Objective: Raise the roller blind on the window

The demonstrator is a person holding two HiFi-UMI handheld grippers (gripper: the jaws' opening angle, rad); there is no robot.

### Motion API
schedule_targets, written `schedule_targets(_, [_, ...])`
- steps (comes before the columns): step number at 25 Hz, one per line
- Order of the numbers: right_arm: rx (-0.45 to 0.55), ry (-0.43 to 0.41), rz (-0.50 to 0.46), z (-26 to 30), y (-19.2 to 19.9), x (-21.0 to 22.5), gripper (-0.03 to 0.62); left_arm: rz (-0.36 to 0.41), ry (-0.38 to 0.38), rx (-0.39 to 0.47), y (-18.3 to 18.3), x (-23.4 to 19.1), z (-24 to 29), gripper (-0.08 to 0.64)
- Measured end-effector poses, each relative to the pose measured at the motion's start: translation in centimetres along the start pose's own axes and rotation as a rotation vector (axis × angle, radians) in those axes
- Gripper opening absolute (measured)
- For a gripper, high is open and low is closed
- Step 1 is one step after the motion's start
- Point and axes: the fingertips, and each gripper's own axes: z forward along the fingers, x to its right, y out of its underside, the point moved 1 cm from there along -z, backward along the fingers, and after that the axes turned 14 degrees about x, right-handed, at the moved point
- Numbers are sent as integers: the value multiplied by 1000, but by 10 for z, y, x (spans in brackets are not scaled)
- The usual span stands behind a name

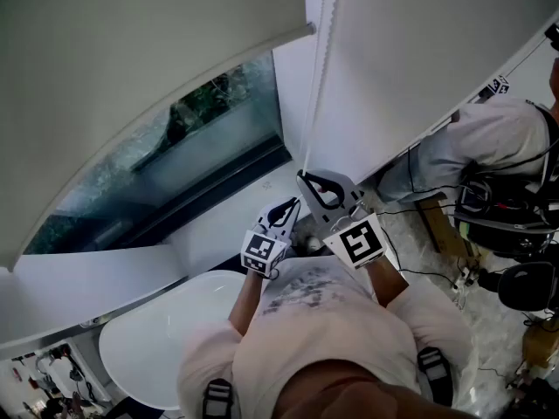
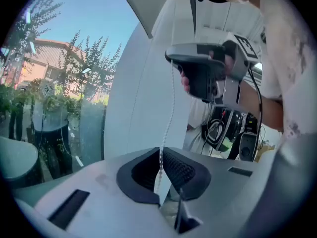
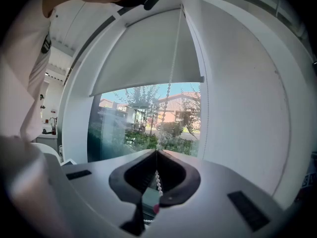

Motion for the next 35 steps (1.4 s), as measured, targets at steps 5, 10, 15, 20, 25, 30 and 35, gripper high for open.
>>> schedule_targets(5, [4,-4,-2,1,2,2,63,-32,0,60,-45,0,0,17])
schedule_targets(10, [6,-6,-6,0,3,3,63,8,22,151,-106,5,-2,66])
schedule_targets(15, [8,-4,-6,-1,4,4,63,46,53,245,-168,12,-2,67])
schedule_targets(20, [10,-2,3,1,5,3,63,90,106,288,-220,19,8,66])
schedule_targets(25, [13,-5,3,1,2,3,63,129,126,305,-270,29,19,67])
schedule_targets(30, [13,-10,8,-1,5,0,63,202,172,353,-309,40,33,66])
schedule_targets(35, [12,-11,7,0,3,-1,63,219,193,378,-333,45,43,66])
